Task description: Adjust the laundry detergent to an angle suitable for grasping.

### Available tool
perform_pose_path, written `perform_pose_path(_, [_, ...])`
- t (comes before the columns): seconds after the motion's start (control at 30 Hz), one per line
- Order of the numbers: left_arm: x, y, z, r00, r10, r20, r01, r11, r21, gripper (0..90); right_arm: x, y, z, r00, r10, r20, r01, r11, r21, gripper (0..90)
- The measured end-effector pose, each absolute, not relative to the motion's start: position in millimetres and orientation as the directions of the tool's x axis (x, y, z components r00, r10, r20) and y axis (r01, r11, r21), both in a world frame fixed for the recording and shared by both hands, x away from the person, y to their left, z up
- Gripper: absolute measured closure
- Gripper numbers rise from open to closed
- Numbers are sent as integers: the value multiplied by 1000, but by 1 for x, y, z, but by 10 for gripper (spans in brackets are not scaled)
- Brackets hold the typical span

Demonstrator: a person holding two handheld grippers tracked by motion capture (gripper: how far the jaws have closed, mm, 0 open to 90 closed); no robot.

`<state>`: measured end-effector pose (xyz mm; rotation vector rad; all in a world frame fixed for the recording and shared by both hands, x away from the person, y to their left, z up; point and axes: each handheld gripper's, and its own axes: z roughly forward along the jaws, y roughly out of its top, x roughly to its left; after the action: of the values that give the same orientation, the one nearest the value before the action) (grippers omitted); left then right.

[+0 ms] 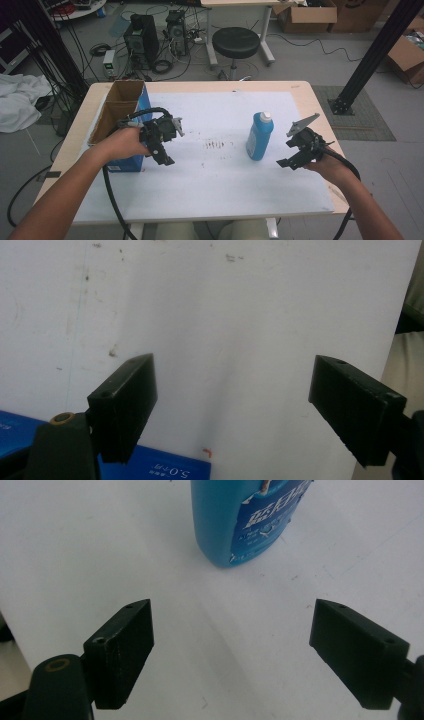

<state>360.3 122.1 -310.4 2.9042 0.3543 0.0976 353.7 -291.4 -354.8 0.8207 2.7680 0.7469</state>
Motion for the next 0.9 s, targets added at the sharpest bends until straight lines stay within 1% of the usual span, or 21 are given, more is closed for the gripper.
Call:
perform_pose_path(0.07, [361,122,-311,969,244,39,230,-947,223,200,352,-291,-356,-828,560,-12,473,710,521,178])
perform_pose_path(0.1, [361,123,-313,969,246,38,231,-946,227,201,348,-291,-358,-807,591,-15,488,681,546,181])
perform_pose_path(0.13, [361,123,-313,969,246,38,231,-946,227,201,348,-291,-358,-807,591,-15,488,681,546,181])
perform_pose_path(0.2, [362,123,-314,968,247,41,232,-947,223,201,343,-288,-362,-778,628,-23,505,646,572,176])
perform_pose_path(0.27, [363,123,-314,967,253,38,238,-945,224,201,341,-287,-364,-764,645,-19,515,628,584,175])
perform_pose_path(0.9, [351,121,-313,965,257,48,239,-940,243,203,325,-289,-366,-754,656,-14,525,616,587,175])
